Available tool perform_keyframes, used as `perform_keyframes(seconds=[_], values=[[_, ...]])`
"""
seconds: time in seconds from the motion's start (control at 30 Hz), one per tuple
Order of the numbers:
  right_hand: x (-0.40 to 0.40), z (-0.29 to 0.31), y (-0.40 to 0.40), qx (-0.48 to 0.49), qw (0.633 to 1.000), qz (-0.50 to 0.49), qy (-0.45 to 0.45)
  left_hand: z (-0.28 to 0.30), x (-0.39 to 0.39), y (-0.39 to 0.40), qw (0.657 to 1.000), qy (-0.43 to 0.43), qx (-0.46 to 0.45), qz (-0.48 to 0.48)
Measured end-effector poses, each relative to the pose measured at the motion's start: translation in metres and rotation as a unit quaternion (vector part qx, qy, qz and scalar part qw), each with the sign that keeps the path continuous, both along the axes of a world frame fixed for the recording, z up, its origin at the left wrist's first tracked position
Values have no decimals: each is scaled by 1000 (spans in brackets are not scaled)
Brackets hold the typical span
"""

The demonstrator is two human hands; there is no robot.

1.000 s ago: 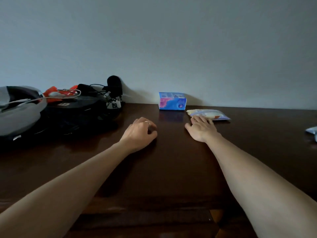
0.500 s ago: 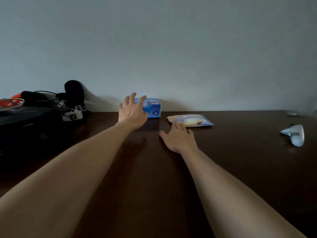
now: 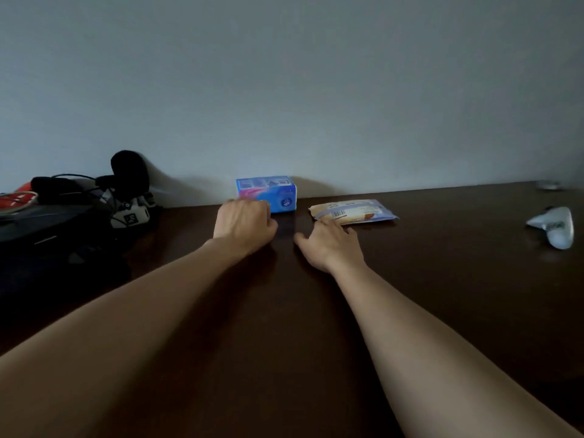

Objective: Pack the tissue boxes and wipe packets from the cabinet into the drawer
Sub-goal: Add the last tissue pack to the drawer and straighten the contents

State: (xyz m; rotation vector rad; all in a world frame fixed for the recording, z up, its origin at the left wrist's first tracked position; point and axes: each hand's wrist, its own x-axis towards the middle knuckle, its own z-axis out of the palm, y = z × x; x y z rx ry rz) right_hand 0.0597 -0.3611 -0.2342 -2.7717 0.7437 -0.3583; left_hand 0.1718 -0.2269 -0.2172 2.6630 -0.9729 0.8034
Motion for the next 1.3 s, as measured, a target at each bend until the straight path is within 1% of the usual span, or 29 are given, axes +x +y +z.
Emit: perform_keyframes(seconds=[0.07, 0.13, 0.17, 0.23, 0.3, 0.33, 0.37, 0.43, 0.47, 0.5, 0.6, 0.67, 0.73, 0.83, 0.87, 0.9, 0.93, 0.97, 1.0, 1.03, 1.07, 1.1, 1.13, 1.17, 1.23, 1.27, 1.3], values=[[-2, 1, 1, -4, 1000, -1, -6, 12, 6, 1, 998, -27, -52, -6], [-3, 1, 1, -4, 1000, 2, -5, 33, 19, -9, 999, -14, -28, -11], [-3, 0, 2, -5, 1000, 4, -5, 42, 26, -16, 1000, 9, -13, -7], [-3, -2, 1, -4, 1000, 3, -8, 51, 39, -33, 996, 91, -11, 15], [-1, -3, 2, -2, 1000, 1, -8, 50, 52, -50, 976, 208, -45, 52], [0, -3, 2, -2, 1000, 2, -8, 47, 55, -58, 965, 247, -49, 70], [1, -3, 2, -2, 1000, 5, -8, 42, 56, -67, 963, 255, -32, 85], [4, -3, 1, -6, 1000, 17, -5, 29, 58, -84, 976, 188, 16, 109], [5, -3, -1, -7, 1000, 22, -1, 23, 58, -91, 981, 155, 19, 114], [5, -3, -2, -5, 1000, 23, 3, 20, 59, -97, 982, 145, 10, 119], [7, -3, -5, 4, 1000, 19, 12, 17, 62, -101, 974, 189, -4, 126], [6, -3, -4, 4, 1000, 15, 12, 17, 63, -95, 973, 201, -11, 116], [6, -1, -1, 10, 1000, 8, 11, 14, 59, -80, 979, 188, -19, 81], [3, 3, -1, 7, 1000, 1, 13, 10, 45, -41, 982, 187, -8, 11], [2, 5, 0, 8, 1000, 0, 13, 13, 41, -27, 981, 193, -15, -10], [1, 6, 1, 9, 1000, -2, 12, 19, 35, -13, 975, 215, -42, -32], [-1, 6, 2, 8, 1000, -3, 9, 29, 28, 0, 956, 266, -112, -57], [-3, 6, 2, 5, 1000, -4, 7, 41, 20, 12, 914, 334, -216, -77], [-4, 6, 2, 2, 1000, -4, 5, 49, 14, 21, 847, 408, -332, -79], [-5, 6, 2, 2, 1000, -6, 1, 56, 6, 30, 775, 478, -408, -69], [-5, 7, 1, 3, 1000, -7, -3, 61, -1, 40, 737, 510, -440, -52], [-5, 7, 1, 1, 1000, -7, -6, 64, -4, 49, 729, 518, -447, -29], [-5, 7, 1, -1, 1000, -7, -6, 66, -4, 57, 734, 508, -451, -5], [-5, 7, 1, -3, 1000, -7, -4, 66, -1, 64, 759, 469, -451, 21], [-4, 5, 2, -6, 1000, -7, 3, 67, 3, 71, 829, 339, -440, 65], [-3, 5, 3, -7, 1000, -9, 4, 70, 0, 70, 862, 293, -410, 54], [-2, 3, 4, -4, 1000, -9, 3, 74, -8, 66, 899, 267, -346, 34]])
